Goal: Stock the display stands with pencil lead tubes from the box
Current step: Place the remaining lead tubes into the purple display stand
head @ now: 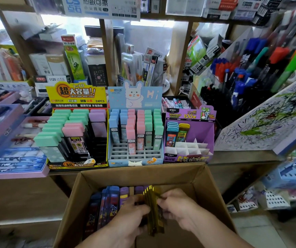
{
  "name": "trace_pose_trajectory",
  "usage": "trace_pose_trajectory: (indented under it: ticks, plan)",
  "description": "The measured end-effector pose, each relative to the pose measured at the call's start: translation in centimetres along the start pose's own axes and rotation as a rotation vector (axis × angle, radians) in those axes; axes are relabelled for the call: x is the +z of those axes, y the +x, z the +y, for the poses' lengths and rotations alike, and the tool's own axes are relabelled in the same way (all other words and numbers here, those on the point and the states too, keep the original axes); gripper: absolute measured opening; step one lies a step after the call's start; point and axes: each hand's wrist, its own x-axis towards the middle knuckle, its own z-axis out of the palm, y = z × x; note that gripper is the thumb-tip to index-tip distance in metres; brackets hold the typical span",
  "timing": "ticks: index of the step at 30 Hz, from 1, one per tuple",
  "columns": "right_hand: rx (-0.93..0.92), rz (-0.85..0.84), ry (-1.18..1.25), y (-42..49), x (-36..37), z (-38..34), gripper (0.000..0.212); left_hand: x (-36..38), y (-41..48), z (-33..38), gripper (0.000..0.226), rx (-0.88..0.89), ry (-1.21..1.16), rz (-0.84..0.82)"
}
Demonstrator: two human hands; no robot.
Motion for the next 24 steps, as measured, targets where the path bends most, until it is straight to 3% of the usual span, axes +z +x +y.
trace_pose_trajectory:
  ticks: [10, 20, 24]
  plan:
    - [0.008, -0.029, 0.042, -0.7, 0.2, -0.5, 0.013, -0.2, 0.9, -0.2, 0.028, -0.007, -0.06, 0.029]
    - [-0.038, -0.173, 0.301, -1.4, -0.7, -1.0, 0.015, 0.3, 0.1, 0.8, 0.017, 0.112, -0.229, 0.076]
    - [-0.068, -0.24, 0.378, -1.8, -1.1, -1.6, 0.021, 0.5, -1.1, 2.1, 0.03, 0.066, -0.182, 0.016]
